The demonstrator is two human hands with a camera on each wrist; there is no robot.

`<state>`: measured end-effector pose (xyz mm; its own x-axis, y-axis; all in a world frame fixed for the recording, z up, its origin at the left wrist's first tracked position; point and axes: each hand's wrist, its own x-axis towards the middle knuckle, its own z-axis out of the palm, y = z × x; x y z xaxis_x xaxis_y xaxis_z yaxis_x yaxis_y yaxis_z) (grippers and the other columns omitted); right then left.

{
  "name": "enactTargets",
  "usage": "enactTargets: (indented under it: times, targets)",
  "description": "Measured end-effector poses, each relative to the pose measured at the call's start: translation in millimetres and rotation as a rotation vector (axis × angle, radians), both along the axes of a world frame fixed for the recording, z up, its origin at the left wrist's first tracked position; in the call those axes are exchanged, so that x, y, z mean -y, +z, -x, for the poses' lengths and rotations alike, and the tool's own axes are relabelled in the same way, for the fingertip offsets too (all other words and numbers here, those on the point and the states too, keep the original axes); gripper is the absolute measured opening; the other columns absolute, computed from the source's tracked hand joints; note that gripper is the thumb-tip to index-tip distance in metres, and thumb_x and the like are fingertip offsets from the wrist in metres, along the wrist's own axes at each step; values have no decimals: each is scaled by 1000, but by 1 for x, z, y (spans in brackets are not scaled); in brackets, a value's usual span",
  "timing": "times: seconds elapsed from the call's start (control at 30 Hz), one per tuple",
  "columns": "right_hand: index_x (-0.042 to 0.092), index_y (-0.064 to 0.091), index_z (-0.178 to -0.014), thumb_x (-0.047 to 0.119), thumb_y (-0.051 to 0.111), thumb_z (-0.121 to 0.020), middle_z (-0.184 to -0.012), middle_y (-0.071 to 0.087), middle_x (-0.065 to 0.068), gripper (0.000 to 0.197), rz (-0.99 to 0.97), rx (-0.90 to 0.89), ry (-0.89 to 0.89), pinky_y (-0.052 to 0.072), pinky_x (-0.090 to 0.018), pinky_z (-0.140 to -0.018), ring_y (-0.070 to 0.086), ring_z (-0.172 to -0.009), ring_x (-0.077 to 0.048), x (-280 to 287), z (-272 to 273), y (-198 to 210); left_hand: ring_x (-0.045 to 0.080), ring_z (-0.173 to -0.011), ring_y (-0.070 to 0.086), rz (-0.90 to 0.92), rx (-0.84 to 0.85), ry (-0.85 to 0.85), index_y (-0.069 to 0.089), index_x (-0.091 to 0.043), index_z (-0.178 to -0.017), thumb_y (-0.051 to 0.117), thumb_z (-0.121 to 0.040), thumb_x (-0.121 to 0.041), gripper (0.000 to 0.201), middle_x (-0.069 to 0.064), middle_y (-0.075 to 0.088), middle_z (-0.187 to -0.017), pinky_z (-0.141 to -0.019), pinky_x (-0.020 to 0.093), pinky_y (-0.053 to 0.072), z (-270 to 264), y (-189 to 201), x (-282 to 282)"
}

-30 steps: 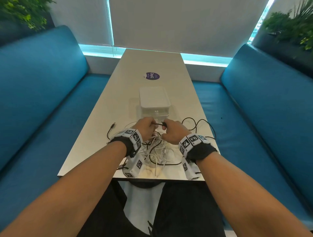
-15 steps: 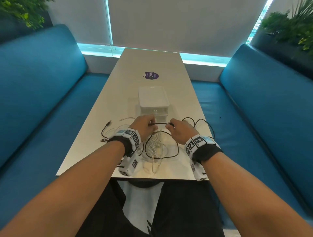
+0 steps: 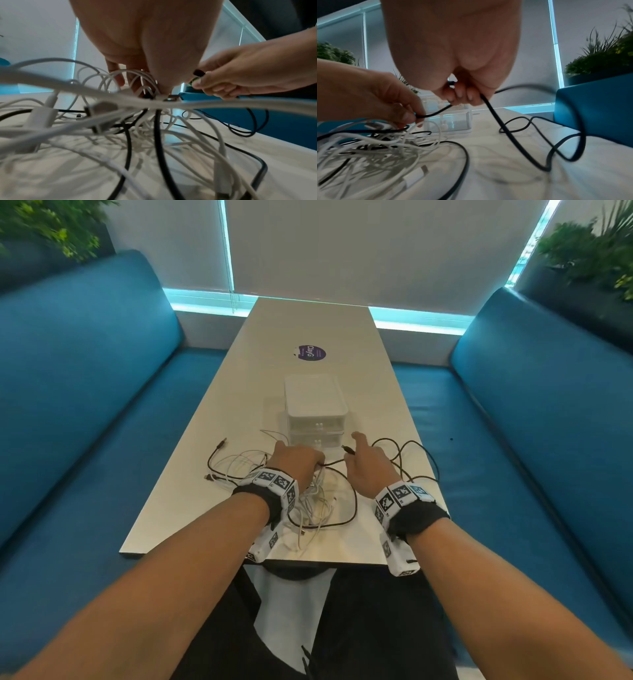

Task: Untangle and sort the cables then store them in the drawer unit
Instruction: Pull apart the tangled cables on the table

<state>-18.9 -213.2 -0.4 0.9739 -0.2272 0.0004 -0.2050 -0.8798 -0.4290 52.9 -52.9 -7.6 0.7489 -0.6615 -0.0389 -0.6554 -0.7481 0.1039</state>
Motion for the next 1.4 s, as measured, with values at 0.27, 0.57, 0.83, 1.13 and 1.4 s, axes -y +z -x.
enactTargets:
  times: [0.27, 0.57, 0.83, 1.13, 1.4]
  targets:
    - [16, 64, -100, 27, 43, -97, -87, 71, -8, 24, 26, -100, 185, 55, -45, -78, 65, -82, -28, -12, -8, -8, 29, -95, 61, 83, 40, -22, 58, -21, -117, 48, -102, -26, 19, 4, 56, -110, -71, 36, 37, 5, -6, 3]
    - [4, 60, -112, 16, 44, -100, -113, 64, -19, 24, 198, -92, -196, 50, -41, -82, 63, -102, -39, 34, 0, 8, 27, -105, 49, -51, 22, 41, 54, -24, -95, 44, -93, -17, 12, 1, 62, -107, -96, 46, 35, -10, -13, -26]
    - [11, 55, -116, 16, 45, -95, -113, 62, -15, 23, 223, -199, -254, 50, -39, -80, 62, -103, -36, 44, 23, 2, 27, -118, 45, 65, 58, 36, 53, -20, -120, 53, -89, -11, 31, 5, 50, -125, -100, 44, 34, -4, -13, -16]
    - [32, 69, -117, 26, 54, -95, -119, 68, -3, 26, 90, -278, 229, 51, -34, -92, 64, -105, -24, 0, 18, -19, 23, -116, 45, -6, 113, -189, 68, -29, -105, 52, -92, -37, 22, -4, 61, -114, -101, 45, 32, 24, -13, -4]
    - [9, 56, -123, 26, 44, -101, -119, 60, -16, 30, 123, -289, -15, 53, -38, -84, 63, -99, -31, 23, 18, -26, 20, -110, 45, -130, 102, -201, 68, -29, -95, 51, -86, -56, 33, -5, 60, -106, -100, 46, 29, 25, -27, -11]
